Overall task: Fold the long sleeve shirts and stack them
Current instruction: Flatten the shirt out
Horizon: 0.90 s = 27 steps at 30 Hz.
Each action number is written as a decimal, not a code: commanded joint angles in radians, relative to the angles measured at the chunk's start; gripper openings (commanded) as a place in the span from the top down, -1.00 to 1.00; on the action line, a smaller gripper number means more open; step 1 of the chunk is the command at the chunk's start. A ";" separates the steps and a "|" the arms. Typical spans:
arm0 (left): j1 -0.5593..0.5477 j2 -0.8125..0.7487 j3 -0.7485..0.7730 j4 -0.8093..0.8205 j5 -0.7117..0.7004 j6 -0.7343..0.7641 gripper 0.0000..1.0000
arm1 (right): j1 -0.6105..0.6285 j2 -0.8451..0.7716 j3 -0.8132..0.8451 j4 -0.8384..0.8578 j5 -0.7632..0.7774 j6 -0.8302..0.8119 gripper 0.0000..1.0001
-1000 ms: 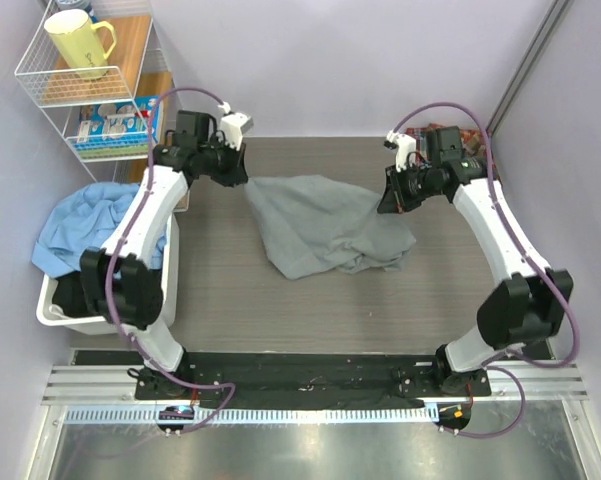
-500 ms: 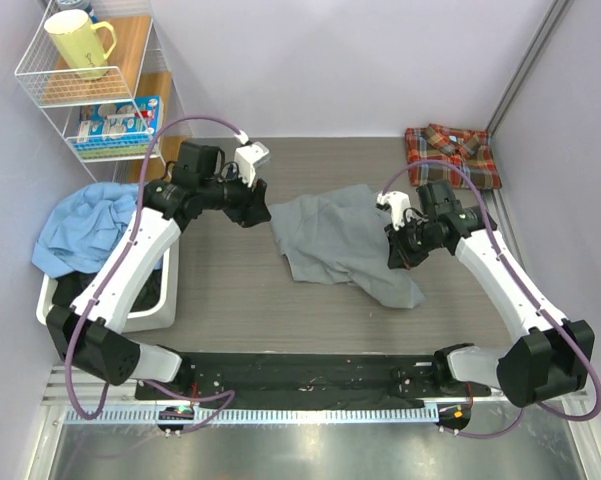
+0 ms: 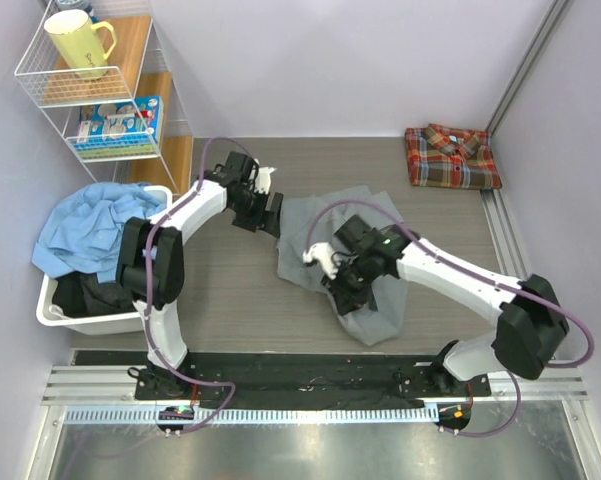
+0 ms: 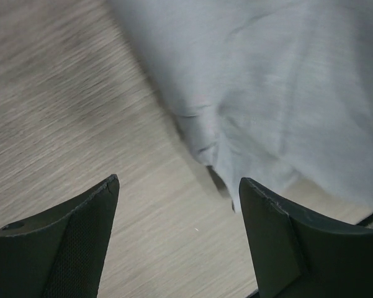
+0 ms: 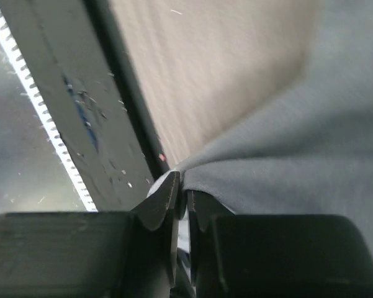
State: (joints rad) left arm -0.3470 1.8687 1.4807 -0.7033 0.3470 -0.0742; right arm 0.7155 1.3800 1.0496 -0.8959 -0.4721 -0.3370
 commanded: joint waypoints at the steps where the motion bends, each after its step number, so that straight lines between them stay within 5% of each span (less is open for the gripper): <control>1: 0.028 0.064 0.032 0.074 0.004 -0.087 -0.57 | 0.187 0.069 0.036 0.129 0.015 0.044 0.67; 5: 0.078 0.164 0.087 0.116 0.150 -0.141 -0.53 | 0.204 0.136 0.193 0.144 0.026 0.087 0.29; 9: 0.082 0.201 0.119 0.128 0.288 -0.099 -0.54 | -0.058 0.071 0.247 0.147 -0.124 0.113 -0.48; 18: 0.062 0.332 0.259 0.153 0.385 -0.108 -0.56 | -0.500 0.062 0.150 0.063 -0.188 0.082 -0.48; 27: 0.019 0.451 0.375 0.169 0.319 -0.131 -0.45 | -0.648 0.315 0.142 0.138 -0.172 0.133 -0.22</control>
State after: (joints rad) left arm -0.3157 2.2829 1.7874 -0.5720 0.6739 -0.1810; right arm 0.0933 1.6222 1.1942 -0.8112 -0.6193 -0.2470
